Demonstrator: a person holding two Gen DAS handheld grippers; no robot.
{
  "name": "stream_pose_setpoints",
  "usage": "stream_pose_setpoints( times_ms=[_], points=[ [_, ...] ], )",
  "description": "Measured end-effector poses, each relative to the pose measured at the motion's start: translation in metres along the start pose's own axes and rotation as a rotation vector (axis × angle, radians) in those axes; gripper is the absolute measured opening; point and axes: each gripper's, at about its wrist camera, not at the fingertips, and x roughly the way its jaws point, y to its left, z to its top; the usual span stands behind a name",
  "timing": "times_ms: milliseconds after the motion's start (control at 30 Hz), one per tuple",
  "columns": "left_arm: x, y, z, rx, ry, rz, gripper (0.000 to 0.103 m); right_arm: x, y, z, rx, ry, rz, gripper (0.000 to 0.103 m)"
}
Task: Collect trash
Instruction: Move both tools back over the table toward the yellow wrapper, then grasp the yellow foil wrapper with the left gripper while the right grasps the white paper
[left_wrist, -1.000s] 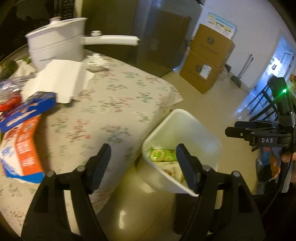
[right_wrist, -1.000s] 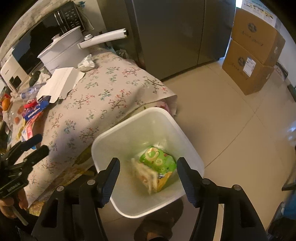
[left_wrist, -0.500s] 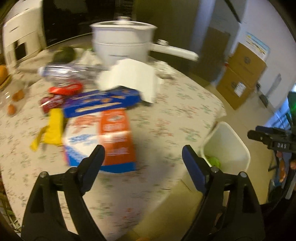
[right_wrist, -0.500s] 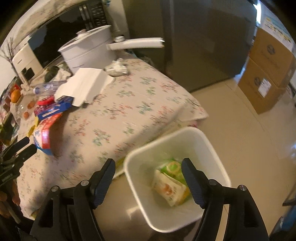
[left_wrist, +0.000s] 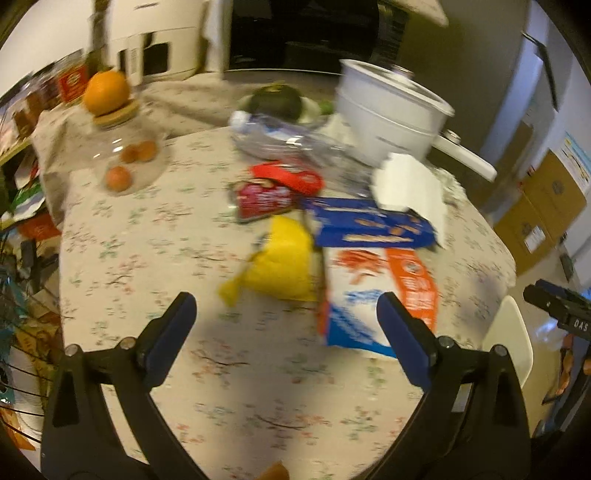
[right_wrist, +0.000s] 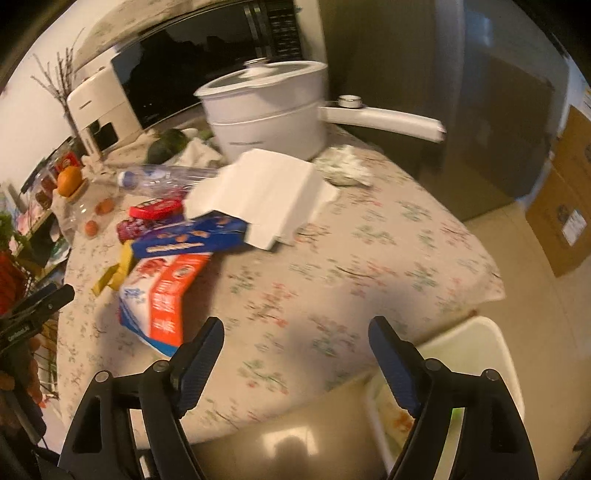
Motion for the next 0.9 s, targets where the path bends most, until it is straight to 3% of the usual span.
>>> stream_pose_setpoints(
  times_ms=[167, 300, 467, 567, 767, 867, 900],
  points=[
    [0.014, 0.039, 0.006, -0.097, 0.023, 0.000, 0.098, 0.018, 0.022, 0.008, -0.029, 0.019, 0.017, 0.082],
    [0.036, 0.058, 0.010, -0.177, 0.056, -0.057, 0.098, 0.032, 0.033, 0.013, -0.045, 0.040, 0.021, 0.083],
    [0.062, 0.056, 0.013, -0.232, 0.086, -0.150, 0.095, 0.045, 0.036, 0.019, -0.048, 0.056, 0.012, 0.083],
    [0.072, 0.050, 0.015, -0.219, 0.094, -0.167, 0.090, 0.049, 0.033, 0.022, -0.041, 0.061, 0.009, 0.083],
    [0.097, 0.044, 0.012, -0.223, 0.162, -0.164, 0.060, 0.056, 0.025, 0.024, -0.027, 0.074, -0.003, 0.083],
    [0.101, 0.043, 0.009, -0.228, 0.183, -0.171, 0.033, 0.057, 0.021, 0.024, -0.024, 0.077, -0.009, 0.083],
    [0.102, 0.042, 0.008, -0.225, 0.189, -0.173, 0.018, 0.057, 0.020, 0.023, -0.022, 0.078, -0.011, 0.083]
  ],
)
